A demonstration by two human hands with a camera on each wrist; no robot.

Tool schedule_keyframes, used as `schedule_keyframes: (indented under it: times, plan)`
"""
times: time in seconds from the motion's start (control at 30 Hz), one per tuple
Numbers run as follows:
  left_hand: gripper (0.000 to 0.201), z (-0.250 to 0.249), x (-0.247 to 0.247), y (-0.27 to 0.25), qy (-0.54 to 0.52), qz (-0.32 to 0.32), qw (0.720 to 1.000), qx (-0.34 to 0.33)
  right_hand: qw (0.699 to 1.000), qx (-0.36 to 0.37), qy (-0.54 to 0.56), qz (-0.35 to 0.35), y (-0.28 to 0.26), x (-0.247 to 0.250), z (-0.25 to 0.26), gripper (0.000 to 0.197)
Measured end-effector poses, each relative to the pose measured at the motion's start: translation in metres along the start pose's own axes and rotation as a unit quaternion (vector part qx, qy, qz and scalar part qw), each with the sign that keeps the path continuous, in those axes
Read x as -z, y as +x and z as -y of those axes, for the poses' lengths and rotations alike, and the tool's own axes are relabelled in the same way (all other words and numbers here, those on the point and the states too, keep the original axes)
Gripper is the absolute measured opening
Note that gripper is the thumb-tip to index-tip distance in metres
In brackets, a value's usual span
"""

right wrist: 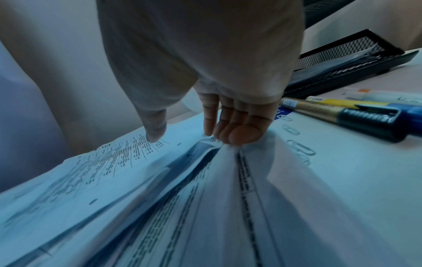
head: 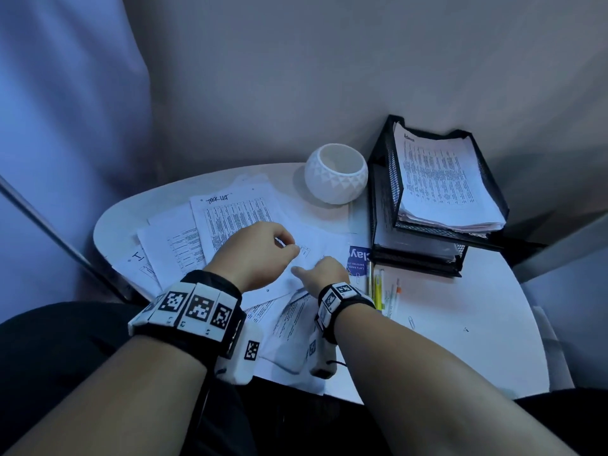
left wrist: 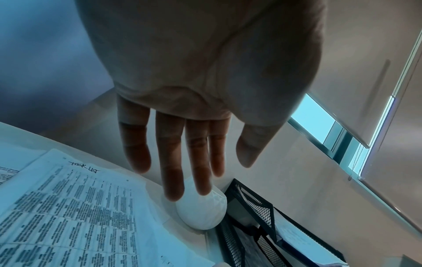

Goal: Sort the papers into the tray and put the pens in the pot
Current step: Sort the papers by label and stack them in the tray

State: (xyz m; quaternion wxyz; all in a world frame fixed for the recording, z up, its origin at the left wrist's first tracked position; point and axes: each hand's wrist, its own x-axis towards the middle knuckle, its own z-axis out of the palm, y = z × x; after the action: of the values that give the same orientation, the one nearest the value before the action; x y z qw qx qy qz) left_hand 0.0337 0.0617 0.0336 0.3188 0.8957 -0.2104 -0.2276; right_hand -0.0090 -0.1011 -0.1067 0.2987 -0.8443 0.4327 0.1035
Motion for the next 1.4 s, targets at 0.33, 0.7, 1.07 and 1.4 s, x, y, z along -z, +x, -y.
schedule_keyframes:
  times: [0.33, 0.7, 1.07, 1.4]
  plan:
    - [0.011, 0.036, 0.002, -0.001, -0.009, 0.006, 0.999, 0.052, 0.997, 0.042, 0.071, -0.014, 0.006, 0.003, -0.008, 0.018]
    - [0.093, 0.045, 0.006, 0.02, -0.045, -0.044, 0.993, 0.096, 0.762, -0.034, 0.645, 0.058, -0.016, 0.039, -0.058, 0.014]
    - [0.032, 0.034, 0.029, 0.016, -0.304, -0.198, 0.931, 0.051, 0.782, -0.012, 0.602, 0.163, -0.044, 0.039, -0.044, 0.029]
    - [0.01, 0.05, 0.048, 0.02, -0.197, -0.218, 0.955, 0.032, 0.887, -0.114, 0.443, 0.066, 0.011, 0.022, 0.009, 0.023]
